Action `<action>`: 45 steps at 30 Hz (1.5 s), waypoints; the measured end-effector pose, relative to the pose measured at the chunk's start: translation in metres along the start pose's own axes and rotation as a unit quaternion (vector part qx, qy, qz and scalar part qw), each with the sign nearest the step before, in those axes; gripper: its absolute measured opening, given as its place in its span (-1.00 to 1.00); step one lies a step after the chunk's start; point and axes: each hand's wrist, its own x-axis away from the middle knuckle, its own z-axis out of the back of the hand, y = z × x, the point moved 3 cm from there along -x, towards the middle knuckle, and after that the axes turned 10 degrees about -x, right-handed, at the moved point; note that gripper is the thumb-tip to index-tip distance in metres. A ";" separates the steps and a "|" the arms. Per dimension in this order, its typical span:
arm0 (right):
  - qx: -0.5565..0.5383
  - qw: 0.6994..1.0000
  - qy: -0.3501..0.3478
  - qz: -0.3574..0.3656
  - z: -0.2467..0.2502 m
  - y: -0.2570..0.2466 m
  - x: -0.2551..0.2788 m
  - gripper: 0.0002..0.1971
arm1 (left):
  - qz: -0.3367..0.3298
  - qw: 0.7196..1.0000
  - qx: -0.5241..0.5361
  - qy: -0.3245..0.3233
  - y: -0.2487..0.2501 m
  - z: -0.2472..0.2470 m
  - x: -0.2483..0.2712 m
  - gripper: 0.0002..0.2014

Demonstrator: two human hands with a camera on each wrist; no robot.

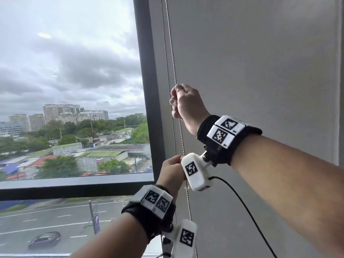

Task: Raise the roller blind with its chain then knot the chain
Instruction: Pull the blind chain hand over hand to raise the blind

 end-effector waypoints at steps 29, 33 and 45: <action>0.103 0.988 -0.080 -0.082 0.052 0.070 0.051 -0.71 | -0.081 0.992 0.083 0.038 0.084 0.018 -0.044 -0.61; 0.082 0.995 -0.057 -0.024 0.035 0.026 0.017 -0.73 | -0.077 0.993 0.073 0.047 0.074 0.014 -0.036 -0.61; 0.001 0.997 -0.051 -0.056 -0.001 -0.006 -0.003 -0.70 | 0.015 0.999 0.013 0.026 -0.004 0.003 -0.012 -0.83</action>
